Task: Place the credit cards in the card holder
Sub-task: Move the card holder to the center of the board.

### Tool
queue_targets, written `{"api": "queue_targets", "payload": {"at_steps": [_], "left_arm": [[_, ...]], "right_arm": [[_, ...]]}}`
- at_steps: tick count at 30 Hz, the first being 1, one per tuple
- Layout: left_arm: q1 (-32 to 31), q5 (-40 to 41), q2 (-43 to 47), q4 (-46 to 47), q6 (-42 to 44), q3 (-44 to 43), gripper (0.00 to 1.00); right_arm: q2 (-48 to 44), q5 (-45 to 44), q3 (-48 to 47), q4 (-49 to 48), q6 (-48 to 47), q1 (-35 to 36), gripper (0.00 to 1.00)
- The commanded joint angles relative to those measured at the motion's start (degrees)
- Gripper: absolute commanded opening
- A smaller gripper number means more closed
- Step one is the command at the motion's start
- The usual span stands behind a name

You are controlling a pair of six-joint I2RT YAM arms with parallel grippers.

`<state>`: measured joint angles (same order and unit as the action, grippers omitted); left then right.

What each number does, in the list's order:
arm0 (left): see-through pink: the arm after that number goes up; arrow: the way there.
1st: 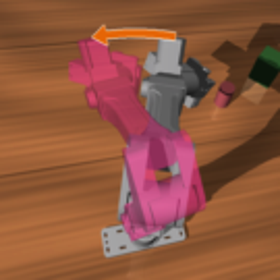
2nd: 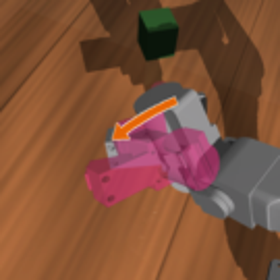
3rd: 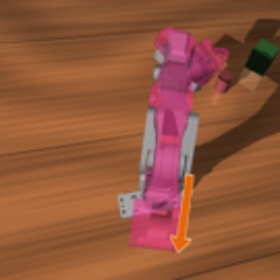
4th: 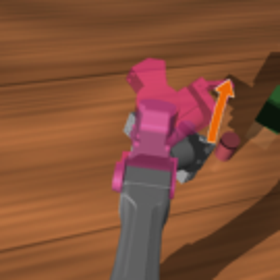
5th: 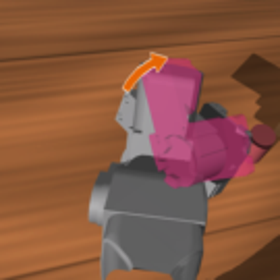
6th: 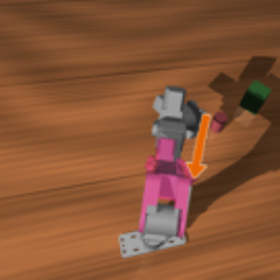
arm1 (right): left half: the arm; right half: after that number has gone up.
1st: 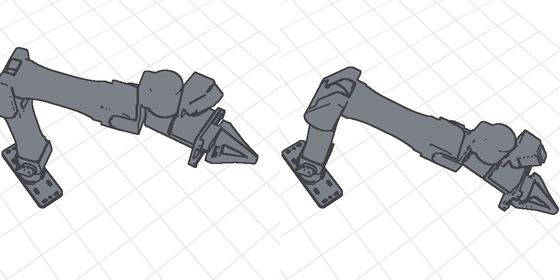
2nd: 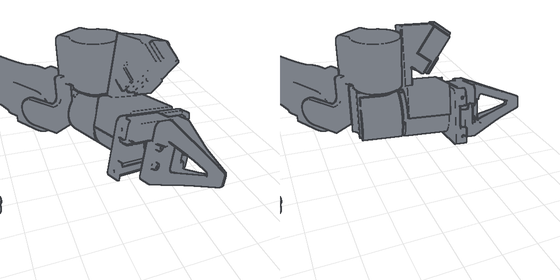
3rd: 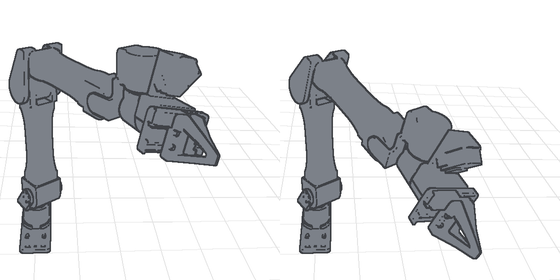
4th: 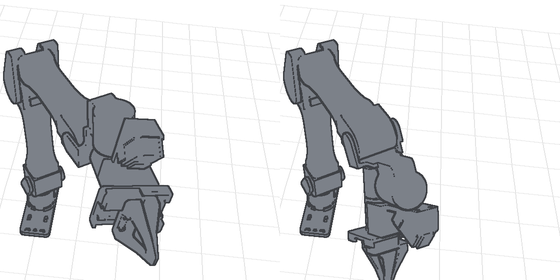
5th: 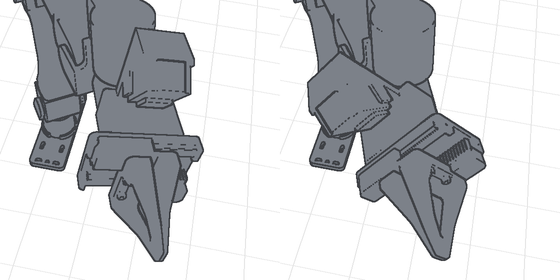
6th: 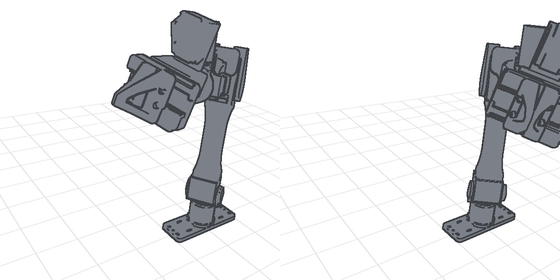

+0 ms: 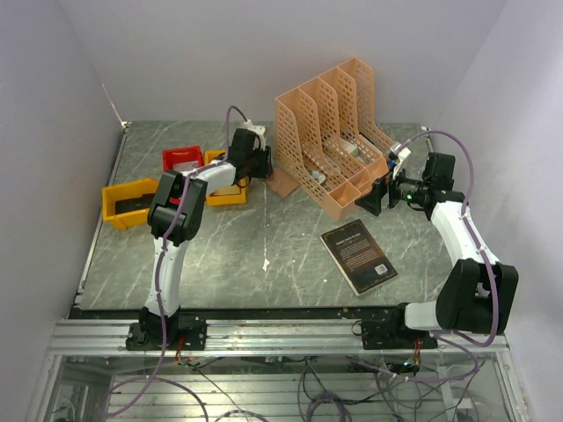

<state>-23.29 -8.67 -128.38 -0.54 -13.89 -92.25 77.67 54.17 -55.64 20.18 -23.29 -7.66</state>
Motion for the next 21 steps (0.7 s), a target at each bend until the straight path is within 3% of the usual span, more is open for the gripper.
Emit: {"api": "queue_targets", "payload": {"at_steps": [1, 13, 16, 21], "left_arm": [[-0.4, -6.9, 1.4, 3.1, -2.1, 5.3, 0.49], [-5.4, -4.3, 9.1, 5.6, -7.7, 15.9, 0.36], [-7.8, -1.2, 10.9, 5.1, -10.0, 18.0, 0.25], [-13.0, 3.2, 14.6, 7.2, -14.1, 23.5, 0.19]], "right_arm": [[0.3, -0.5, -1.5, 0.4, -1.2, 0.4, 1.00], [1.5, -0.7, -3.0, 2.2, -3.3, 2.3, 1.00], [1.6, -0.3, -2.6, 2.5, -4.4, 3.0, 1.00], [1.3, 4.2, 0.2, 4.3, -12.1, 6.7, 0.99]]}}
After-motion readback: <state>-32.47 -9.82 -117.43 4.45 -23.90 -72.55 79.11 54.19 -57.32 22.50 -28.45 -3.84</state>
